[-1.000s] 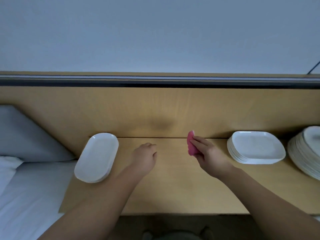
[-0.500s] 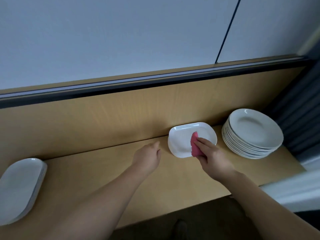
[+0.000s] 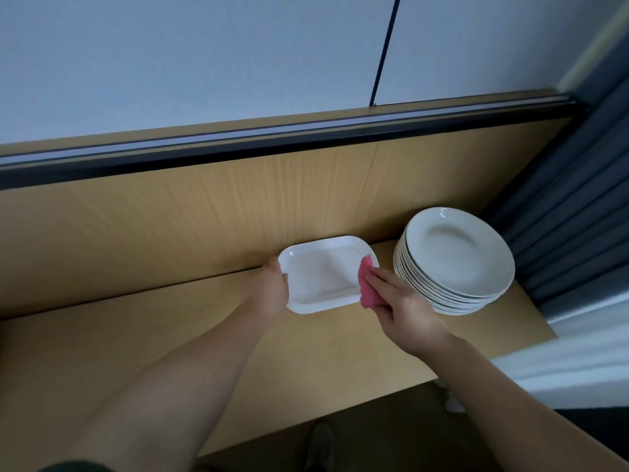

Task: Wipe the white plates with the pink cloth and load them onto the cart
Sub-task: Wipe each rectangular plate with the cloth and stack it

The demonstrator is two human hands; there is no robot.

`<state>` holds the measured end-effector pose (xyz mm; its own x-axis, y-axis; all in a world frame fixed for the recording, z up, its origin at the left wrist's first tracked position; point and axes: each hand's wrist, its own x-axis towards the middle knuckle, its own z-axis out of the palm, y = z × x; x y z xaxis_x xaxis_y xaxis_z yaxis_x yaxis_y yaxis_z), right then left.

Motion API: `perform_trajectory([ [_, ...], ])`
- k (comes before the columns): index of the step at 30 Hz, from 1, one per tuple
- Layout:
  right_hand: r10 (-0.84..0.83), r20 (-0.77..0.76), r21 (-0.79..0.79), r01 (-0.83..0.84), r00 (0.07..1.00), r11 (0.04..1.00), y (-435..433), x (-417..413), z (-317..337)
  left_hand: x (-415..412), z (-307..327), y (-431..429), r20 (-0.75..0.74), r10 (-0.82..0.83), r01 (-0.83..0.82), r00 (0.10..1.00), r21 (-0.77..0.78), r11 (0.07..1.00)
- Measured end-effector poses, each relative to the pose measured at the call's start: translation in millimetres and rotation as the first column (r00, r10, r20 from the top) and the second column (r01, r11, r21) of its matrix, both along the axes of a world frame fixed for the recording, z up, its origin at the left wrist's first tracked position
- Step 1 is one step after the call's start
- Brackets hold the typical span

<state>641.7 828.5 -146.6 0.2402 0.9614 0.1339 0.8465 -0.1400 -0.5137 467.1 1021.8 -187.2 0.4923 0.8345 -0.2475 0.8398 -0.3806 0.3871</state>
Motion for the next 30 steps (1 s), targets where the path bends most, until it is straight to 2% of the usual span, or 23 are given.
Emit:
perform_trajectory([
  [7,0.008,-0.013,0.009,-0.008,1.0,1.0,7.1,10.1,-1.4,4.9,-0.8,-2.3,0.057,0.135,-0.132,0.989,-0.067,0.989],
  [13,0.018,-0.003,0.042,-0.018,1.0,0.999,13.5,10.5,3.1,-0.8,5.3,-0.6,0.21,0.222,-0.202,0.952,-0.112,0.973],
  [21,0.021,0.03,0.108,-0.024,0.999,0.994,25.3,2.8,16.0,-25.2,10.7,-2.6,0.32,0.377,-0.294,0.869,-0.279,0.914],
  [26,0.038,-0.002,0.156,-0.037,0.999,0.987,40.4,-22.7,22.1,-67.5,15.5,-1.8,0.405,0.389,-0.321,0.827,-0.227,0.92],
  [30,0.042,-0.017,0.143,-0.039,0.999,0.989,55.2,-57.0,22.6,-114.6,17.7,-0.6,0.405,0.388,-0.33,0.828,-0.207,0.921],
])
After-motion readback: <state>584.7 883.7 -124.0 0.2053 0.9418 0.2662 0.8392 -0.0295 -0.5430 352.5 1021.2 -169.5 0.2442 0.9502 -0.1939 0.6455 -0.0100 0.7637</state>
